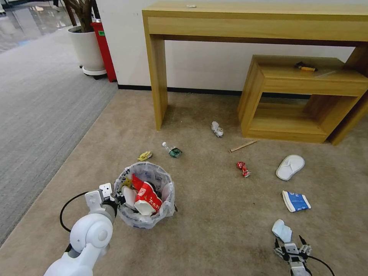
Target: Pick up the trash bin and place the garbage on the floor into it.
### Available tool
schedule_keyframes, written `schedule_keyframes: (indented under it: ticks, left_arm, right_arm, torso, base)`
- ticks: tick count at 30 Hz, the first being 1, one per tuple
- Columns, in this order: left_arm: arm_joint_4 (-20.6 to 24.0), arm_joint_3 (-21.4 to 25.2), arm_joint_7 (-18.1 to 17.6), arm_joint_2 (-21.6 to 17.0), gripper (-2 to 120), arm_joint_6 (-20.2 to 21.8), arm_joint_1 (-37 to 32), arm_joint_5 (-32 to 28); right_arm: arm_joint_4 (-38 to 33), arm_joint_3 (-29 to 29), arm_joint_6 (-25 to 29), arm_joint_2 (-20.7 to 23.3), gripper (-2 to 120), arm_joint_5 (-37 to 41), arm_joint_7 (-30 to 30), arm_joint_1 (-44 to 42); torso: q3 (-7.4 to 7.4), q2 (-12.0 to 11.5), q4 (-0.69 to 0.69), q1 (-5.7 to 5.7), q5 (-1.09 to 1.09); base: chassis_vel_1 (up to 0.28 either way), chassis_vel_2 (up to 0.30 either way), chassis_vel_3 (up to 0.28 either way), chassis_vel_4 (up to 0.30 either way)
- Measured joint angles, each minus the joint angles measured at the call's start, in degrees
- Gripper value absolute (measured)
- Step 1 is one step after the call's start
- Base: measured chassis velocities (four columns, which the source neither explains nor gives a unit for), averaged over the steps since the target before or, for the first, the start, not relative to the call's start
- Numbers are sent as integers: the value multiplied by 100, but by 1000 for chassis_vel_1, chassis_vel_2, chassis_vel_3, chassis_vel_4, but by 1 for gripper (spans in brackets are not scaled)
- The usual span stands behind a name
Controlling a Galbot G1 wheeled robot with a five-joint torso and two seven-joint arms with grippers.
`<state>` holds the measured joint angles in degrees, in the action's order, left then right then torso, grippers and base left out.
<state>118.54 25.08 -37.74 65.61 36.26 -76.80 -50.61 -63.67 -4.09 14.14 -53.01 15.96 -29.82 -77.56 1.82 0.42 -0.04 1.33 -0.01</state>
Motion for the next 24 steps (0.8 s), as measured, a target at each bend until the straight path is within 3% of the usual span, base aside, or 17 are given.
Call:
schedule_keyframes:
  ticks: [19,24]
  left_arm:
    - [-18,-18,-24,75,0,0,12,4]
    - [-6,-18,-27,97,0,0,-10,26]
  right_arm:
    - [927,189,233,-170,100,3,154,858]
    - [1002,203,299,-191,84,0,182,925]
  torso:
    - [0,0,0,0,0]
    - [0,0,0,0,0]
  base:
    - [0,0,0,0]
    - [0,0,0,0]
